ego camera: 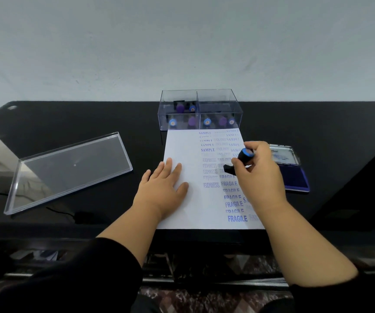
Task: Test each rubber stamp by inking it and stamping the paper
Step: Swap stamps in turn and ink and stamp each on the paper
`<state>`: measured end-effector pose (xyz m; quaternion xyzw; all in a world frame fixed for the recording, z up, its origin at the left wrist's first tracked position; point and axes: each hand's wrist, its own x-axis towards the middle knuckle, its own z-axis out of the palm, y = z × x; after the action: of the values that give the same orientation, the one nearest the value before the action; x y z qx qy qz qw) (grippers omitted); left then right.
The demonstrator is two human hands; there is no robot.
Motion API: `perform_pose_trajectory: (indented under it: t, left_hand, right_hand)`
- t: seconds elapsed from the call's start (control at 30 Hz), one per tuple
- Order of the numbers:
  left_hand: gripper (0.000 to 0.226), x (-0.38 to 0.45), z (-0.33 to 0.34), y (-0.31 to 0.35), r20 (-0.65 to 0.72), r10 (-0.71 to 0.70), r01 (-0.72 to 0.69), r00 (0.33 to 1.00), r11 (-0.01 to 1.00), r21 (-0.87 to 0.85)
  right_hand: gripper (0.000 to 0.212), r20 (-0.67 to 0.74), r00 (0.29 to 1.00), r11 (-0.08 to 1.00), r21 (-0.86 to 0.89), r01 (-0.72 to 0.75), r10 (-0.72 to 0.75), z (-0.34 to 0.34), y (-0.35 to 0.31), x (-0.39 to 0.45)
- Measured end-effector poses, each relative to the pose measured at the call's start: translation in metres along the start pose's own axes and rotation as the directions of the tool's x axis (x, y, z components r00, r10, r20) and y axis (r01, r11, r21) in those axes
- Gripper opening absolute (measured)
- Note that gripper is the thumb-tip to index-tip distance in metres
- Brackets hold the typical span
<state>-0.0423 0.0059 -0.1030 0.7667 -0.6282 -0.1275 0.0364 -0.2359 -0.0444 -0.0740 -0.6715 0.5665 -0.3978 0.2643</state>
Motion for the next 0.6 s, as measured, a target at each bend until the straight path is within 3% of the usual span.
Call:
perform_pose_trajectory:
  t: [0.1,0.3,0.6]
  left_hand:
    - [0.057,0.001,0.0,0.001,0.012,-0.008,0.008,1.0,1.0,0.009]
    - [0.056,0.001,-0.004,0.005,0.006,-0.035,0.035,0.999,0.999,-0.007]
    - [0.054,0.028,-0.017,0.02,-0.187,-0.109,0.096,0.976,0.993,-0.075]
  right_hand:
    - [0.049,0.022,0.999,0.999,0.016,-0.034,0.033,-0.001,-0.004,0.001]
    - [0.034,0.082,0.996,1.0,0.009,-0.016,0.016,-0.004,-0.007,0.003]
    - [0.022,0.072,0.997,0.995,0.099,0.021,-0.028,-0.003,-0.01,0.027]
